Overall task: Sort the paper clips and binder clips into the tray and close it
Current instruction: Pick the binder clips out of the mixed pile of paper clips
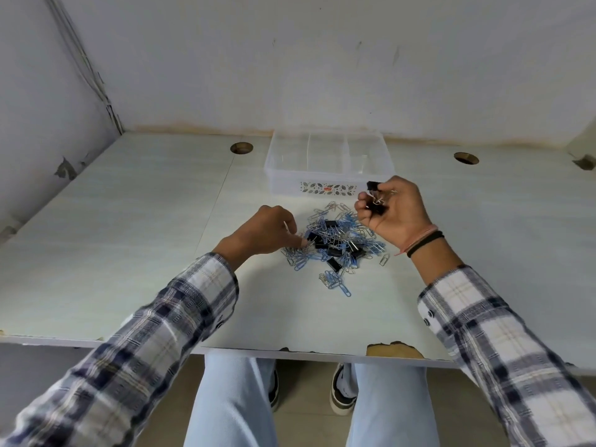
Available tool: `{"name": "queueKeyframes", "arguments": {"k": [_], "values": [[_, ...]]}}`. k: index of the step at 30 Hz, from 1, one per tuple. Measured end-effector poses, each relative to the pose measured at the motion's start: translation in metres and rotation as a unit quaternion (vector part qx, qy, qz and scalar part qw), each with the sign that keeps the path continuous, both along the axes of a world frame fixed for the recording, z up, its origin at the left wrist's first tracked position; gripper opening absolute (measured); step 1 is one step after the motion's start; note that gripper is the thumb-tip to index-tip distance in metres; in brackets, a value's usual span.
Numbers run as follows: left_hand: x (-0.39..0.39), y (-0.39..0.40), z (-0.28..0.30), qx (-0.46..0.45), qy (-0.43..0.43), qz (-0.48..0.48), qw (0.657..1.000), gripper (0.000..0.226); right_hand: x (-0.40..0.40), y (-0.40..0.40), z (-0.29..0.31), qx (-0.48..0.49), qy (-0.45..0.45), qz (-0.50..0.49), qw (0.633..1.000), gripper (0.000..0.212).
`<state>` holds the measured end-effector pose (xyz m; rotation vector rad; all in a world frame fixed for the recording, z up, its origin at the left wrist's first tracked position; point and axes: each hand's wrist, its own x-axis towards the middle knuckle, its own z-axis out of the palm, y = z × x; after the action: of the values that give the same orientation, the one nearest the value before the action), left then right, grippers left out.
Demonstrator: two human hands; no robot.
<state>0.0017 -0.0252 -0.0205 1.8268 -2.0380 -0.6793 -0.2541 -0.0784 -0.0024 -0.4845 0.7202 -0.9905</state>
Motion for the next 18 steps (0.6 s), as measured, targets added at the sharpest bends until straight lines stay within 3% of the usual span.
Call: {"name": "queueKeyframes", "arguments": {"k": [3,7,9,11,13,15,18], "values": [[-0.004,0.003,-0.001,0.003,0.012,0.011,1.0,0.034,-0.009,0.006,-0.002,0.014,-0.05,-0.019,0.998,0.015],[-0.007,0.006,-0.002,-0.002,0.032,0.027,0.999,0.026,-0.02,0.009,-0.001,0.025,-0.023,-0.038,0.999,0.029],[-0.007,0.007,-0.001,-0.005,0.043,0.031,0.999,0.024,-0.026,0.009,-0.001,0.031,0.035,-0.037,0.998,0.028],[-0.004,0.008,0.005,-0.009,0.059,0.037,0.998,0.025,-0.032,0.008,0.0,0.009,0.169,-0.03,0.985,0.017],[0.004,0.006,0.013,-0.025,0.066,0.05,0.996,0.028,-0.039,0.008,0.0,-0.056,0.369,-0.016,0.928,0.004],[0.016,0.0,0.023,-0.049,0.037,0.064,0.996,0.026,-0.047,0.008,-0.001,-0.141,0.557,0.008,0.818,0.007],[0.037,-0.015,0.031,-0.057,-0.02,0.079,0.995,0.025,-0.056,0.008,-0.004,-0.208,0.695,0.05,0.687,0.013]]}}
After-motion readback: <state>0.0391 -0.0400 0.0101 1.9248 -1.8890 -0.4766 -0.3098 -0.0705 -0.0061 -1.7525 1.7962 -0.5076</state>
